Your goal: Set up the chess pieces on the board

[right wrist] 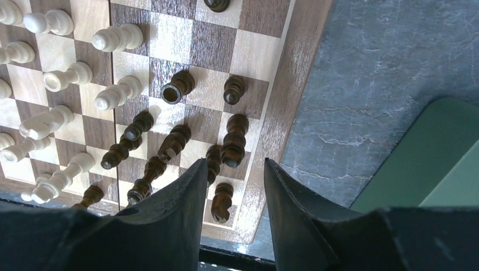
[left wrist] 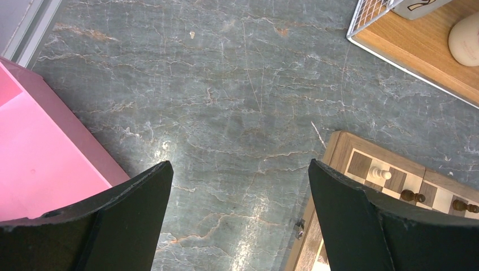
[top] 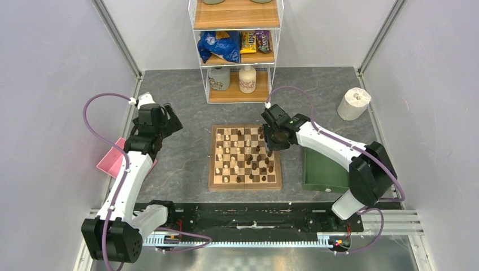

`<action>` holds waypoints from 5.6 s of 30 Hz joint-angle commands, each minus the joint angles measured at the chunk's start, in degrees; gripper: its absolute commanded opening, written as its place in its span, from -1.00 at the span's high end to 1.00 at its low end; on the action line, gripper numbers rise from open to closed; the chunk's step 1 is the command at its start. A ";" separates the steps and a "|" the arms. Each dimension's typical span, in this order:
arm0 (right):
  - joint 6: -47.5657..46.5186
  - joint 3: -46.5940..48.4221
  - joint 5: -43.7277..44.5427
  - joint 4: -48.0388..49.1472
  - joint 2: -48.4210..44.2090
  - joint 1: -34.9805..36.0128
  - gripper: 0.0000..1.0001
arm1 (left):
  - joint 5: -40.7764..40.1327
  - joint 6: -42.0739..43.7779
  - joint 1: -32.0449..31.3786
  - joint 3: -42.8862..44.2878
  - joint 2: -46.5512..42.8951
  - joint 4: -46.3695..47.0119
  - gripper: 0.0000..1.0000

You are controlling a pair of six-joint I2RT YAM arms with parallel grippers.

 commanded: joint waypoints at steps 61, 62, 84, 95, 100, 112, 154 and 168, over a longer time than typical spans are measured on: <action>4.48 -2.58 2.09 -2.68 -2.04 4.28 0.70 | 0.70 0.26 0.08 -0.80 -0.94 1.97 -0.94; 4.57 -2.64 1.84 -2.43 -1.85 4.27 0.70 | 0.74 0.29 0.08 -0.80 -0.89 1.97 -0.94; 5.21 -5.13 1.10 2.80 0.04 4.41 0.63 | 0.66 0.24 0.08 -1.14 -1.11 2.20 -0.94; 4.59 -4.48 1.03 1.23 -0.54 4.67 0.38 | 0.74 0.30 0.02 -1.32 -0.94 2.50 -0.95; 3.95 -2.59 1.95 -0.48 -2.95 4.76 0.11 | 0.92 0.31 0.08 -1.32 -0.82 2.58 -0.94; 2.27 4.45 8.04 -0.82 2.81 4.60 -0.08 | 1.01 0.44 0.03 -1.41 -1.16 2.56 -0.94; 0.88 4.26 7.26 -1.36 3.68 2.99 0.45 | 1.01 0.39 0.06 -1.59 -1.18 2.75 -0.95; 1.69 3.40 5.43 0.34 4.21 3.01 0.53 | 0.92 0.55 0.07 -1.85 -1.11 2.94 -0.95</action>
